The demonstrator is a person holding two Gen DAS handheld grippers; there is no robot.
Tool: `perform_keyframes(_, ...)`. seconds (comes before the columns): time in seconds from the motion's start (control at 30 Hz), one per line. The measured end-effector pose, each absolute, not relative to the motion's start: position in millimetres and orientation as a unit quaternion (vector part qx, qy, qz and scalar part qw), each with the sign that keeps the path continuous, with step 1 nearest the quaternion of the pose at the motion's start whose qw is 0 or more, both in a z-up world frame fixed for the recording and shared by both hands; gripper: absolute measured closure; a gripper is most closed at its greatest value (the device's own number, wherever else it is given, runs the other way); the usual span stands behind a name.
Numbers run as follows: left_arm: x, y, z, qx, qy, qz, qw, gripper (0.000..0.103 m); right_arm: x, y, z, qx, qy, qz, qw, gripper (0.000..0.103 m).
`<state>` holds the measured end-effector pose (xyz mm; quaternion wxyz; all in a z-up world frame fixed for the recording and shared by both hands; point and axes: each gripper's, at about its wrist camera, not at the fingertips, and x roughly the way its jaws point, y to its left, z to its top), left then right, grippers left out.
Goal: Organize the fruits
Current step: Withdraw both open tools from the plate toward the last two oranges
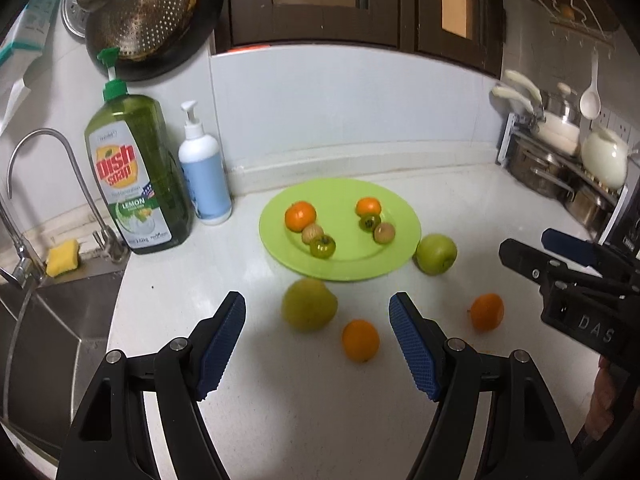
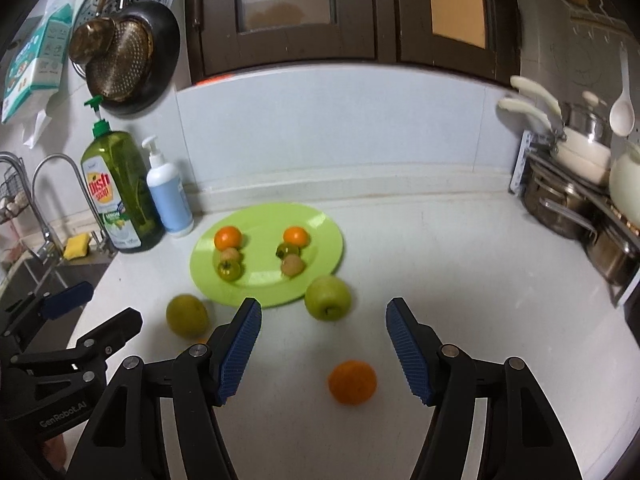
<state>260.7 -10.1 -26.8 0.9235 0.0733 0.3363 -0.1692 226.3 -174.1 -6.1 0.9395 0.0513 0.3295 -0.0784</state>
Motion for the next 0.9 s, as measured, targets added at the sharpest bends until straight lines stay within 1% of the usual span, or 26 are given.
perform_keyframes(0.43, 259, -7, -57, 0.082, 0.365, -0.158, 0.914, 0.029, 225, -176, -43, 0.078, 0.367, -0.086, 0.923, 0.037)
perform_keyframes(0.67, 257, -9, -70, 0.084, 0.375, -0.153, 0.910, 0.029, 219, -179, -53, 0.089, 0.365, -0.090, 0.922, 0.037)
perform_keyframes(0.9, 257, -15, -75, 0.096, 0.370, -0.155, 0.911, 0.029, 219, -182, -60, 0.099, 0.370, -0.087, 0.920, 0.037)
